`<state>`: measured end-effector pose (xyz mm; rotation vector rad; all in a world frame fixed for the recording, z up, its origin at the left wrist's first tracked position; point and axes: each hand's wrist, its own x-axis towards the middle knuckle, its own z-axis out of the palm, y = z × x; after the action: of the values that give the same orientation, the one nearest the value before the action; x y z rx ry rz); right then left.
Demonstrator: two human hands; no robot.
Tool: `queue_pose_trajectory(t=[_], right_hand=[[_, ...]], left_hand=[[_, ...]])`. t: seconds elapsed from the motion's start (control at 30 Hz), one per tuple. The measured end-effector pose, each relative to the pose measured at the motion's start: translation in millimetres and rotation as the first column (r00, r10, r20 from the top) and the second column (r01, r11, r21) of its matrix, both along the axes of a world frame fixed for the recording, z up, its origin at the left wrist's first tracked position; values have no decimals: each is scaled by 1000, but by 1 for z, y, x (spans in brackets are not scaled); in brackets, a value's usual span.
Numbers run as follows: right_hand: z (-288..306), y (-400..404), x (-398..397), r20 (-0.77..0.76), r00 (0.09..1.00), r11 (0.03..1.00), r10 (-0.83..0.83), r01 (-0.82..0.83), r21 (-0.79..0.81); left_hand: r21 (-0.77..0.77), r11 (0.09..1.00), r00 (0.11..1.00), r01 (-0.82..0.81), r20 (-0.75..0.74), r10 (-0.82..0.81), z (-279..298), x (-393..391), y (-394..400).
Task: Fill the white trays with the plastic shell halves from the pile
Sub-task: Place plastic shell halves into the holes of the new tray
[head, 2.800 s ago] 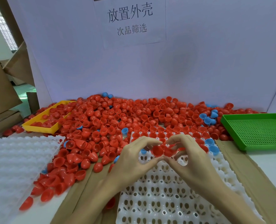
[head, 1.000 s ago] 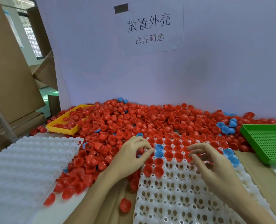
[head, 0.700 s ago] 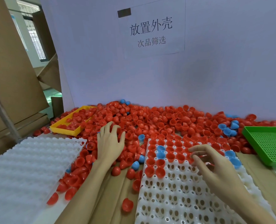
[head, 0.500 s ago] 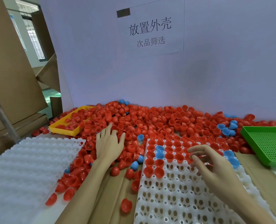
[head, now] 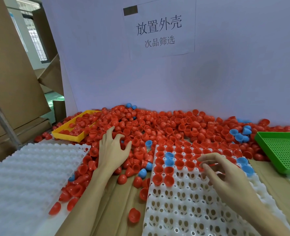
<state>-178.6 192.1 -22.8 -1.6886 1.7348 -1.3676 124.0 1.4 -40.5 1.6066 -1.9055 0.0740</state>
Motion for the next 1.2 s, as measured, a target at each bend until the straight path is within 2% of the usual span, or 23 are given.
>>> queue_pose_trajectory(t=[0.07, 0.2, 0.33, 0.4, 0.47, 0.53, 0.6, 0.67, 0.73, 0.83, 0.93, 1.03, 1.2], right_hand=[[0, 0, 0, 1, 1000, 1000, 1, -1, 2], [1, 1, 1, 10, 1000, 1000, 5, -5, 4], [2, 1, 0, 19, 1000, 1000, 2, -2, -11], [3, 1, 0, 25, 1000, 1000, 5, -4, -18], [4, 1, 0, 35, 999, 1000, 14, -13, -24], [5, 2, 1, 45, 998, 999, 39, -38, -26], [6, 3, 4, 67, 993, 995, 98, -97, -30], [8, 5, 9, 104, 978, 983, 183, -180, -34], [9, 7, 15, 116, 964, 971, 239, -237, -36], [8, 9, 22, 50, 969, 968, 242, -238, -77], [7, 9, 22, 12, 985, 980, 170, -168, -111], [6, 8, 20, 41, 983, 982, 177, -174, -81], [6, 8, 18, 187, 970, 987, 158, -157, -22]], left_hand=[[17, 1000, 997, 3, 81, -4, -4, 3, -2], [-16, 999, 997, 35, 65, -34, -3, 4, 0], [-193, 971, 989, 140, 67, -130, 5, 1, 8], [-249, 938, 966, 243, -24, -257, 13, -6, 18], [-216, 904, 883, 369, -224, -413, 22, -17, 32], [-146, 831, 713, 537, -448, -539, 28, -31, 49], [-49, 724, 549, 688, -619, -562, 34, -45, 69], [27, 613, 475, 790, -659, -583, 36, -57, 84], [94, 529, 460, 843, -634, -621, 33, -68, 93], [158, 457, 449, 875, -615, -648, 28, -77, 101], [183, 428, 438, 885, -641, -631, 28, -80, 105], [166, 443, 426, 881, -685, -591, 27, -82, 104], [116, 504, 351, 856, -846, -401, 24, -82, 97]])
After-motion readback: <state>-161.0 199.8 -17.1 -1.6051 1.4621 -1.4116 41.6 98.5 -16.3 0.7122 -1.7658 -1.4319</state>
